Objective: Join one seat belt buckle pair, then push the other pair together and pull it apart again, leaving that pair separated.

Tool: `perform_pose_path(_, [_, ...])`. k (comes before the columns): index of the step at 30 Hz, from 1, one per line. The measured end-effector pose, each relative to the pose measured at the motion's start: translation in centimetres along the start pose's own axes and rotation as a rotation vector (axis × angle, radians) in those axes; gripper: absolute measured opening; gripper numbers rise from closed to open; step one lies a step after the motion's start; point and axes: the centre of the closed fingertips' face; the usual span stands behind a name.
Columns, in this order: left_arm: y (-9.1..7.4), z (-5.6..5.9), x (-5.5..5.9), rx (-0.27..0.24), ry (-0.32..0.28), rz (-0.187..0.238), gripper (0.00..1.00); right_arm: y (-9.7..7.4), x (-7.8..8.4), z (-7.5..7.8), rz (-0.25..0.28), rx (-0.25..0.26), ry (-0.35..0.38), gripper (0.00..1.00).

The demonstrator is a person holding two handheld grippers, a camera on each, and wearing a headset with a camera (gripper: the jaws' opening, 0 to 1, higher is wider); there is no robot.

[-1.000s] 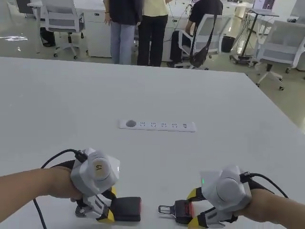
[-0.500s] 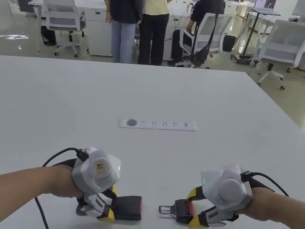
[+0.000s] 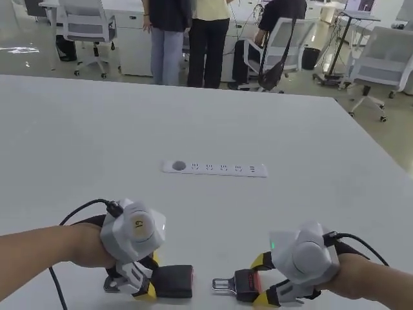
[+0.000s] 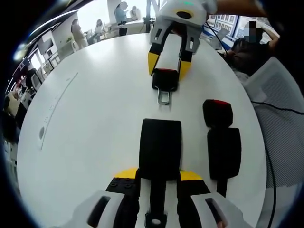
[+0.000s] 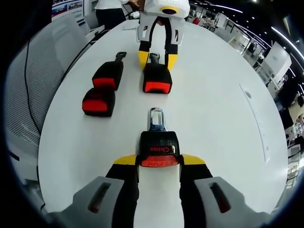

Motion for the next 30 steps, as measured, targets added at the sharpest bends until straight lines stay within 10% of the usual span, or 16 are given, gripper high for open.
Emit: perform_pose_path(30, [0.1, 0.2, 0.0, -0.007, -0.016, -0.016, 0.3, 1.2, -2.8, 0.2, 0.04, 0.004, 0.002, 0.31])
Point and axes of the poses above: the centre of the closed fingertips' face, and the gripper's own axes: y roughly forward along the fingers, z roughly to its right, x roughly out of its underside, and after that the axes turned 10 degrees about -y, right-handed
